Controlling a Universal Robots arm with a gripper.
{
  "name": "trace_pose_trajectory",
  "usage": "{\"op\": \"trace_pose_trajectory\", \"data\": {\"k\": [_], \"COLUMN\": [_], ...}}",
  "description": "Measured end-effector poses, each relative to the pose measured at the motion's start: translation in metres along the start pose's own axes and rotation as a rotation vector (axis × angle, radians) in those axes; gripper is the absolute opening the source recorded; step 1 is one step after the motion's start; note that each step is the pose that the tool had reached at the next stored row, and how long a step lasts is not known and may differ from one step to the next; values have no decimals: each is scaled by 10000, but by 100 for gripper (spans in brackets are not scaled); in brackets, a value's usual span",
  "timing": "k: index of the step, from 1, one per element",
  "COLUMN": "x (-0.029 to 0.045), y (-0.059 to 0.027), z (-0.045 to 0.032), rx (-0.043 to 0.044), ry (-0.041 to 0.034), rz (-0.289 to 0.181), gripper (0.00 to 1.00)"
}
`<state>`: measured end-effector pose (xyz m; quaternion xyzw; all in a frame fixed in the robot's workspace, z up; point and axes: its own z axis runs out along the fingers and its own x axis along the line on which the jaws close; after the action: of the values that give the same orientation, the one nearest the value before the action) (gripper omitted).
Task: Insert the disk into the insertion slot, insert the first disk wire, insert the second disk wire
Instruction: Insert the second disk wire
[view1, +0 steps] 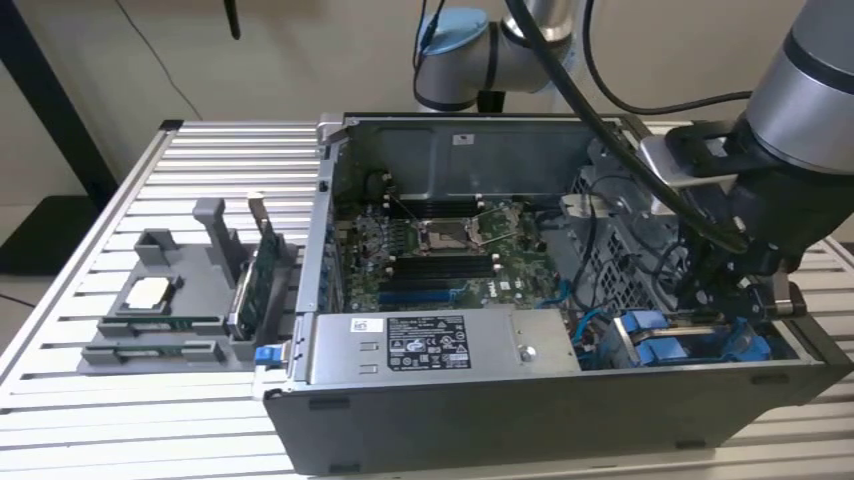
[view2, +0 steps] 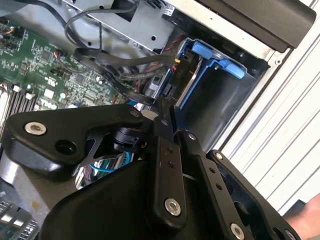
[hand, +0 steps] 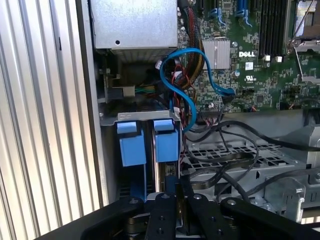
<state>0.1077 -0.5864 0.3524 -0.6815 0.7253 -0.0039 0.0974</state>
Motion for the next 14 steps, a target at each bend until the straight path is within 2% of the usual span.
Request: {"op": "trace_pose_trajectory", "data": {"k": [14], "x": [5], "y": [-14], "z": [41], "rx": [0], "ry": [-3], "rz": [0], "gripper": [16]}}
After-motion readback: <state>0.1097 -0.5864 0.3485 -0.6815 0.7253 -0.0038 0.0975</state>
